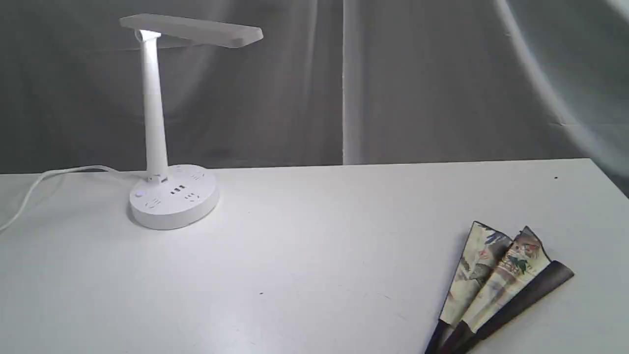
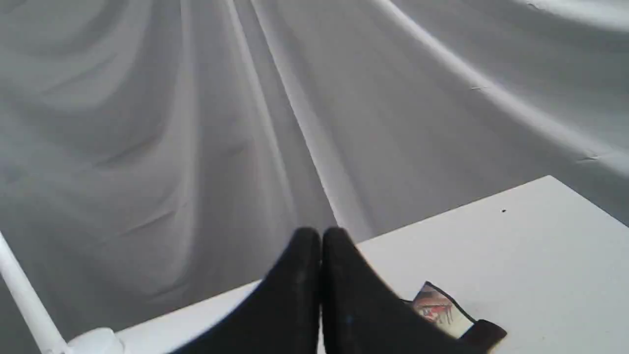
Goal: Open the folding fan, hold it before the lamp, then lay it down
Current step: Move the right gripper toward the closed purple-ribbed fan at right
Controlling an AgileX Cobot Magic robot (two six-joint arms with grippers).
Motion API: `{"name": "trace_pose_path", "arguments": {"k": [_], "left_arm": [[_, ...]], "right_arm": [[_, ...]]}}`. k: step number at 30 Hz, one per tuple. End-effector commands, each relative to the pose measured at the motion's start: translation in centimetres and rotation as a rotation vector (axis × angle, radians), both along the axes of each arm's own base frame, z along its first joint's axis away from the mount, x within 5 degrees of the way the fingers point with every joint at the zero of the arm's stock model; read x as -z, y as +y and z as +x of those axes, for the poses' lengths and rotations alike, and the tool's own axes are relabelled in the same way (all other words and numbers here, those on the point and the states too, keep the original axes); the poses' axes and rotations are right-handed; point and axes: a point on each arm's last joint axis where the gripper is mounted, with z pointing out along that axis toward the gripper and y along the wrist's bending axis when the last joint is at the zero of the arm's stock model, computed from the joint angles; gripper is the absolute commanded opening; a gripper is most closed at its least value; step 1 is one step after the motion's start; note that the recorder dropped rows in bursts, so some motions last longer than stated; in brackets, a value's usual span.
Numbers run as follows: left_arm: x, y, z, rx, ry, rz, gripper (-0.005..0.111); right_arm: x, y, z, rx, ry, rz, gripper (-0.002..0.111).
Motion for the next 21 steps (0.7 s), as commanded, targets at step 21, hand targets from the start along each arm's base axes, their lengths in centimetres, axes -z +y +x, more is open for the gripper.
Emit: {"name": "trace_pose_path", "arguments": {"k": [21], "left_arm": [[0.1, 0.0, 0.0, -0.005, -0.007, -0.009, 0.005]], "right_arm": [[-6.4, 0.4, 5.4, -0.032, 0.248, 0.068, 0.000]]}}
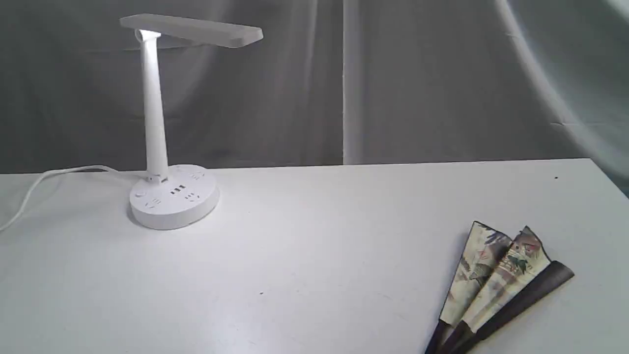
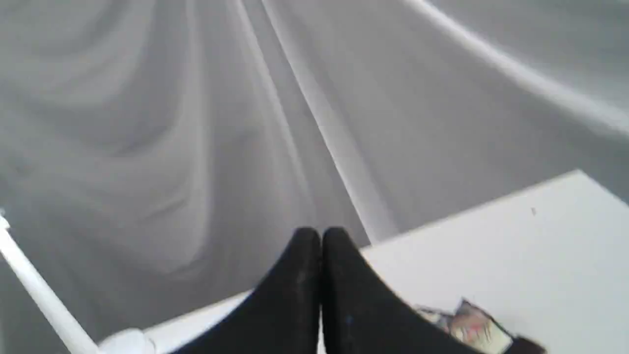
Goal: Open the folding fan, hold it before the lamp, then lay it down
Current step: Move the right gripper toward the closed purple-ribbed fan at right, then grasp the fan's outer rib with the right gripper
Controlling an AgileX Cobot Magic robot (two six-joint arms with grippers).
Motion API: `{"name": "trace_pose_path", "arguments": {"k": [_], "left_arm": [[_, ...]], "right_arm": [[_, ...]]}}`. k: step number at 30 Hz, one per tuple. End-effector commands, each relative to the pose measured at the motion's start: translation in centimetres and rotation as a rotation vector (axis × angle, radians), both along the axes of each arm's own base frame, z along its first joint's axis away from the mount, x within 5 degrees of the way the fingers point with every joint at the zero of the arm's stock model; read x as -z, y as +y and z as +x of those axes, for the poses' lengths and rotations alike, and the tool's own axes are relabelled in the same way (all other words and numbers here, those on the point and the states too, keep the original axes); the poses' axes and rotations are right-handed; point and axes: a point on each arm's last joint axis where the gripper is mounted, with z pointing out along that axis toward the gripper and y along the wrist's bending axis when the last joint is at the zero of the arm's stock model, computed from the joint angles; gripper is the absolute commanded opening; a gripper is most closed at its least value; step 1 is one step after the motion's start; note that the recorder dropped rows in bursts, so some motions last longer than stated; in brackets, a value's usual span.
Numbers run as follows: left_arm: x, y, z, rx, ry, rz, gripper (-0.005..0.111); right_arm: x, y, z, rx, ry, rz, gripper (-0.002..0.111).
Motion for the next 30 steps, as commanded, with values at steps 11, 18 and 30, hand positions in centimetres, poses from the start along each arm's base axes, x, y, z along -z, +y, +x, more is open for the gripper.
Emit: {"name": "trace_pose_path", "arguments": {"k": [11, 18, 30], "left_arm": [[0.1, 0.0, 0.0, -0.005, -0.007, -0.009, 0.005], [0.1, 0.0, 0.0, -0.005, -0.007, -0.009, 0.005], [0.1, 0.0, 0.0, -0.005, -0.007, -0.009, 0.005]], "right_arm": [[7.3, -0.2, 10.4, 0.030, 0.512, -0.065, 0.000], [8.5, 3.5, 15.7, -0.210, 0.479, -0.387, 0.000], [13.4, 6.2, 19.6, -0.271, 0.560, -0.388, 0.000]]}}
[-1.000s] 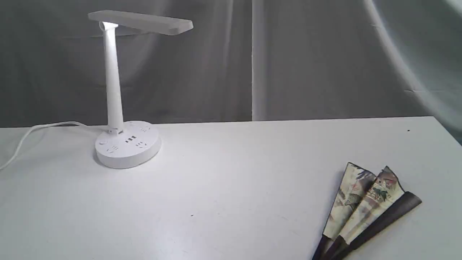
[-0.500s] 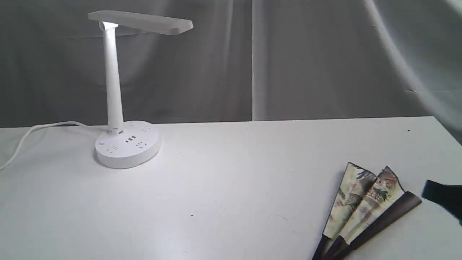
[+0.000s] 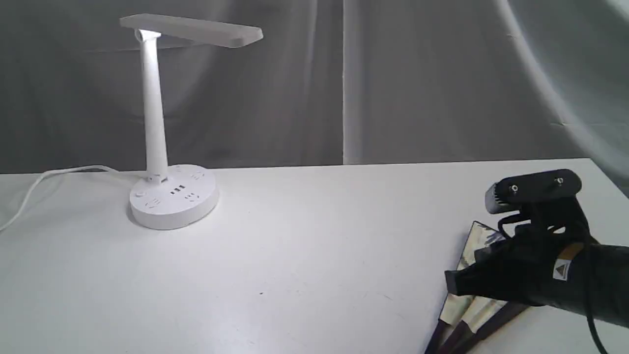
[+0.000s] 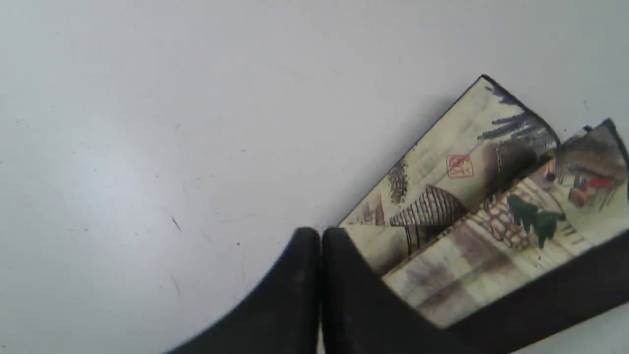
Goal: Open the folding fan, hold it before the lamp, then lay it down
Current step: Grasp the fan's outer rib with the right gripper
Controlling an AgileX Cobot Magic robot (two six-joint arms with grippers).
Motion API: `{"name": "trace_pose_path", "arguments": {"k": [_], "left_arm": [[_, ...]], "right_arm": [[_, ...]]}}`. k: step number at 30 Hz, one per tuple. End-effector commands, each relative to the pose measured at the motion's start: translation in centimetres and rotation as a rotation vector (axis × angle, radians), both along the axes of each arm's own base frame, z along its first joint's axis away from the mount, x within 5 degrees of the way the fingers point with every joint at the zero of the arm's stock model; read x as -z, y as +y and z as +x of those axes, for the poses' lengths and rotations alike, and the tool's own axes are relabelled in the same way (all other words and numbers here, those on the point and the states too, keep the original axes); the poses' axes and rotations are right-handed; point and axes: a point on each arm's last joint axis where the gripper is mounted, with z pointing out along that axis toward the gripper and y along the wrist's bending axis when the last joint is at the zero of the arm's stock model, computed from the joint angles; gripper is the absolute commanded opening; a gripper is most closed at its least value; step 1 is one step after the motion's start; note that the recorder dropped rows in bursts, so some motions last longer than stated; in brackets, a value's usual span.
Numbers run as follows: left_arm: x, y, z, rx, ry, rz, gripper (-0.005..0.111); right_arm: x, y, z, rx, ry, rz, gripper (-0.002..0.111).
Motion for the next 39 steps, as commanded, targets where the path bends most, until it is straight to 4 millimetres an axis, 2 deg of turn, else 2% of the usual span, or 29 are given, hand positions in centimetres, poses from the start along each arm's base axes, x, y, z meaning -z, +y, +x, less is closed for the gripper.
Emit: {"name": "trace_pose_path", "arguments": {"k": [1, 5, 8, 12, 17, 24, 27, 30, 33, 39], "left_arm": [[0.1, 0.0, 0.0, -0.005, -0.007, -0.009, 0.005], [0.1, 0.0, 0.0, -0.005, -0.007, -0.009, 0.005], [0.1, 0.0, 0.0, -0.005, -0.007, -0.009, 0.005], [0.1, 0.0, 0.0, -0.005, -0.007, -0.009, 0.005], [0.1, 0.0, 0.0, -0.005, -0.007, -0.009, 0.005], [0.1, 0.0, 0.0, -0.005, -0.007, -0.009, 0.005], [0.1, 0.0, 0.0, -0.005, -0.007, -0.009, 0.005], [0.1, 0.0, 0.0, -0.005, -0.007, -0.009, 0.005], [0.1, 0.0, 0.0, -0.005, -0.007, -0.009, 0.005], [0.1, 0.0, 0.0, -0.005, -0.007, -0.009, 0.005]], "right_arm": [[1.4, -0.7, -0.3, 0.088, -0.078, 0.067, 0.000], [2.6, -1.4, -2.4, 0.114, -0.280, 0.131, 0.000], [3.2, -1.9, -3.2, 0.159, -0.318, 0.161, 0.000], [4.5, -2.0, -3.1, 0.199, -0.263, 0.193, 0.000], [5.8, -2.2, -3.0, 0.433, -0.183, 0.511, 0.000], [7.0, -0.8, -2.8, 0.500, -0.084, 0.967, 0.000], [7.9, -0.6, -2.9, 0.553, -0.010, 1.061, 0.000], [8.0, 0.0, -3.1, 0.513, 0.041, 1.094, 0.000], [7.9, 0.2, -3.1, 0.496, 0.051, 1.110, 0.009], [7.9, -0.1, -3.0, 0.489, 0.016, 1.062, 0.042]]}}
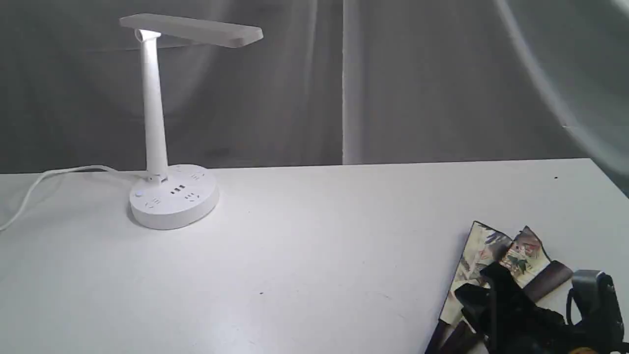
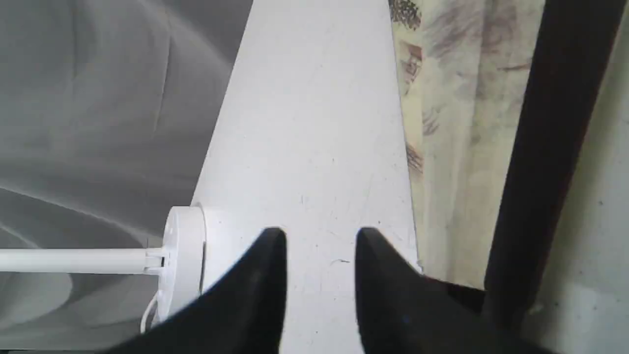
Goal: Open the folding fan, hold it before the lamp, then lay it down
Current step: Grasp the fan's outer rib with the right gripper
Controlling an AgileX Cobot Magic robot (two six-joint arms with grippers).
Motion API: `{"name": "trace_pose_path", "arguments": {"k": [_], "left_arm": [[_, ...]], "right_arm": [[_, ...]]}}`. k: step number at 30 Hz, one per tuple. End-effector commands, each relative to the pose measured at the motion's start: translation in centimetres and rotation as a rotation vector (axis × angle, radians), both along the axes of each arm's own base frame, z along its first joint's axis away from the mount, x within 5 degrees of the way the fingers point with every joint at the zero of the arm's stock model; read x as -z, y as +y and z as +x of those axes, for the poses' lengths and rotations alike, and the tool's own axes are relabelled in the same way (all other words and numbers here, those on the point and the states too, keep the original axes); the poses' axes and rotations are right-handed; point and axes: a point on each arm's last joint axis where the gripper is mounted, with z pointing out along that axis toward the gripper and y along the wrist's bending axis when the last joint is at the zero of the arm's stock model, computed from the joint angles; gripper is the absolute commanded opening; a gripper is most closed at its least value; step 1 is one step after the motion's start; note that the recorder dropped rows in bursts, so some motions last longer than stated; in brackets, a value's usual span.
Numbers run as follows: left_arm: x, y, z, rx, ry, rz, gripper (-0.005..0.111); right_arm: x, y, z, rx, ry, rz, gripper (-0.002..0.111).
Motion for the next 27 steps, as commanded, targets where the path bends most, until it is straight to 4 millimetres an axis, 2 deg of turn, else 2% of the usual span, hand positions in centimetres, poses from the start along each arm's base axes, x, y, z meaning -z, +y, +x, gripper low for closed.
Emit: {"name": "trace_pose_path", "arguments": {"k": [1, 5, 9, 13, 16, 27], "left_arm": [[0.1, 0.0, 0.0, -0.005, -0.007, -0.009, 0.005], [0.1, 0.0, 0.0, -0.005, -0.007, -0.009, 0.005], [0.1, 0.0, 0.0, -0.005, -0.007, -0.009, 0.005], [0.1, 0.0, 0.0, -0.005, -0.007, -0.009, 0.005], [0.1, 0.0, 0.0, -0.005, -0.007, -0.009, 0.005], [0.1, 0.0, 0.0, -0.005, -0.007, -0.009, 0.005]], "right_arm": [[-0.1, -0.4, 0.2, 0.002, -0.042, -0.071, 0.049], [-0.4, -1.0, 0.4, 0.014, -0.070, -0.103, 0.069], [-1.4, -1.7, 1.2, -0.072, -0.111, -0.070, 0.078], [-2.5, -2.3, 2.1, -0.215, -0.101, 0.036, 0.080], [-2.9, -2.7, 2.2, -0.303, -0.093, 0.047, 0.080], [-2.2, -4.2, 0.6, -0.519, -0.031, -0.024, 0.080]]}}
